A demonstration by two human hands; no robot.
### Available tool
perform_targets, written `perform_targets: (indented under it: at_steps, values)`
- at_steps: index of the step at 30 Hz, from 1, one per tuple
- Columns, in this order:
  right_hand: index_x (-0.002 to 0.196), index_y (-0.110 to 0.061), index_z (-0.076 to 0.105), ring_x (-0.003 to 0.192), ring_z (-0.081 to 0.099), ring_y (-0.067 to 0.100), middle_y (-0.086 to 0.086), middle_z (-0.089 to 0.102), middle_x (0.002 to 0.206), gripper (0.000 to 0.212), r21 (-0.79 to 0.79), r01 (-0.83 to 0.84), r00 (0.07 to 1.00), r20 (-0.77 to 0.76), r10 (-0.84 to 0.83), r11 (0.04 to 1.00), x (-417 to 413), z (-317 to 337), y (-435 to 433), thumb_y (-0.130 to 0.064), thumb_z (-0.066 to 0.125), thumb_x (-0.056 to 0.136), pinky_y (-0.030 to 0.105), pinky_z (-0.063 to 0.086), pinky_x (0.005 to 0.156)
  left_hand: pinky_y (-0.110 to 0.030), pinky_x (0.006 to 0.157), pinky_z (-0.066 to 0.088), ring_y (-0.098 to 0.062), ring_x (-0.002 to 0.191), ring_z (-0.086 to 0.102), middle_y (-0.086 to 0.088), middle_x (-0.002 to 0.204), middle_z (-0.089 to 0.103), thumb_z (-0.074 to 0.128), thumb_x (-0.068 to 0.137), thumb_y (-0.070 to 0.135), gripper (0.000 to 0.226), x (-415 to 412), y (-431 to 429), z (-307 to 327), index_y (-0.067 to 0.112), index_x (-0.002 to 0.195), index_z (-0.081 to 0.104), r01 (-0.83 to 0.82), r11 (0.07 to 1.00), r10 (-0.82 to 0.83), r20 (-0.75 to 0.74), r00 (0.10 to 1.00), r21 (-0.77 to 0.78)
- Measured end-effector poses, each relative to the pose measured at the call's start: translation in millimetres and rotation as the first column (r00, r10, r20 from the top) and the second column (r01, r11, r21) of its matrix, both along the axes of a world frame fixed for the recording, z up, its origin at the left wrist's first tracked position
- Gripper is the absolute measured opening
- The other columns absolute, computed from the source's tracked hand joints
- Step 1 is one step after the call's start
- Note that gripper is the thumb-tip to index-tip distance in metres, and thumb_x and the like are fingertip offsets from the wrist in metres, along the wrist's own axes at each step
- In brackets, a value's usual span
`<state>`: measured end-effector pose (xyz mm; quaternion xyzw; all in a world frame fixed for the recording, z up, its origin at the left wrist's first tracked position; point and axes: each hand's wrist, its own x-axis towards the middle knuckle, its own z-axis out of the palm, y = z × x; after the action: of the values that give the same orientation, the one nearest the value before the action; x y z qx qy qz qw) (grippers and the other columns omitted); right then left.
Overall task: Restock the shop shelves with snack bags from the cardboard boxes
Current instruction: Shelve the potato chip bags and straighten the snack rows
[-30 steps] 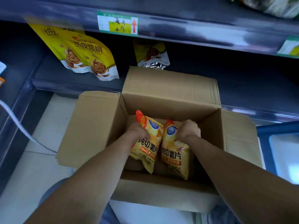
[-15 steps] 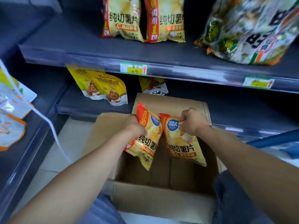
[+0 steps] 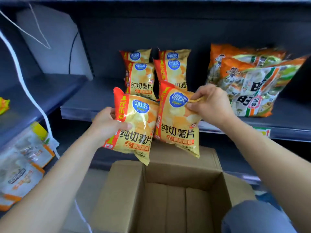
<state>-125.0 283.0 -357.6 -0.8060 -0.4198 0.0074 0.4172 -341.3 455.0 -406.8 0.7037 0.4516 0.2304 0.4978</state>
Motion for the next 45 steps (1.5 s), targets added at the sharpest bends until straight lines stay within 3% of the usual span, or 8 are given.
perform_targets:
  at_steps: [9,18,21,25,30,33,38,45]
  values:
    - [0.069,-0.024,0.056,0.096,0.063,0.022,-0.005,0.054,0.097,0.024,0.161,0.034,0.999,0.012,-0.036,0.986,40.6,49.1,38.8,-0.013,0.076,0.077,0.045,0.055,0.081,-0.05,0.087,0.053,-0.024,0.097,0.066,-0.006,0.11,0.066,0.082,0.066,0.004,0.055,46.0,36.9,53.2,0.015,0.111,0.05,-0.137,0.987,0.1,0.329,0.939,0.089]
    - [0.089,-0.014,0.064,0.105,0.05,0.013,-0.001,0.048,0.122,0.01,0.086,-0.029,0.999,0.029,0.026,0.996,77.4,29.2,76.0,-0.013,0.072,0.083,0.021,0.042,0.075,-0.036,0.083,0.049,-0.019,0.102,0.058,-0.004,0.116,0.059,0.073,0.078,0.002,0.05,93.9,61.3,37.8,0.012,0.119,0.048,-0.214,0.97,0.163,0.341,0.926,0.117]
    - [0.119,-0.016,0.06,0.128,0.042,0.021,0.0,0.025,0.15,0.039,0.043,-0.046,0.998,-0.04,0.048,0.998,85.8,12.4,81.8,-0.004,0.069,0.083,0.015,0.042,0.074,-0.036,0.082,0.047,-0.02,0.103,0.057,-0.005,0.116,0.059,0.067,0.083,0.001,0.041,103.6,68.4,23.8,0.013,0.119,0.049,-0.217,0.972,0.182,0.308,0.934,0.085]
    - [0.152,-0.023,0.005,0.137,0.032,0.025,0.002,-0.006,0.158,0.091,0.088,0.032,0.99,-0.141,-0.02,0.996,87.6,-6.6,82.0,-0.003,0.065,0.086,0.02,0.045,0.073,-0.029,0.07,0.046,-0.021,0.1,0.058,-0.002,0.106,0.06,0.055,0.091,0.0,0.029,113.3,72.0,12.0,0.017,0.114,0.054,-0.197,0.973,0.166,0.228,0.959,0.121]
    - [0.151,-0.017,-0.016,0.14,0.03,0.025,0.005,0.01,0.159,0.118,0.114,0.09,0.941,-0.334,-0.047,0.989,90.1,-33.7,84.6,-0.019,0.077,0.079,0.03,0.04,0.097,-0.036,0.082,0.05,-0.022,0.108,0.055,-0.005,0.12,0.053,0.064,0.086,0.009,0.046,121.2,76.5,-3.8,0.016,0.127,0.045,-0.225,0.964,0.21,0.113,0.971,0.139]
    - [0.151,-0.017,-0.012,0.133,0.039,0.031,0.009,0.033,0.151,0.124,0.002,0.073,0.929,-0.364,-0.067,0.997,87.3,-49.1,84.3,-0.033,0.082,0.072,0.043,0.042,0.103,-0.043,0.095,0.046,-0.027,0.118,0.046,-0.008,0.126,0.043,0.074,0.078,0.018,0.065,124.6,75.3,-10.5,0.015,0.132,0.038,-0.235,0.948,0.239,0.005,0.971,0.213]
    - [0.149,-0.013,0.014,0.133,0.031,0.037,0.015,0.034,0.145,0.109,-0.233,0.099,0.958,-0.24,-0.156,0.967,86.7,-65.6,79.5,-0.047,0.08,0.07,0.046,0.033,0.108,-0.047,0.099,0.039,-0.032,0.125,0.036,-0.011,0.133,0.036,0.079,0.073,0.029,0.082,126.7,68.4,-14.5,0.013,0.136,0.029,-0.205,0.922,0.282,-0.205,0.937,0.328]
    - [0.139,-0.017,0.033,0.122,0.043,0.037,0.015,0.037,0.135,0.075,-0.249,0.114,0.962,-0.215,-0.17,0.962,90.7,-69.4,92.5,-0.035,0.074,0.08,0.048,0.043,0.1,-0.049,0.098,0.04,-0.033,0.123,0.037,-0.011,0.131,0.04,0.079,0.071,0.033,0.081,130.2,77.2,-13.1,0.018,0.133,0.03,-0.167,0.895,0.297,-0.272,0.915,0.414]
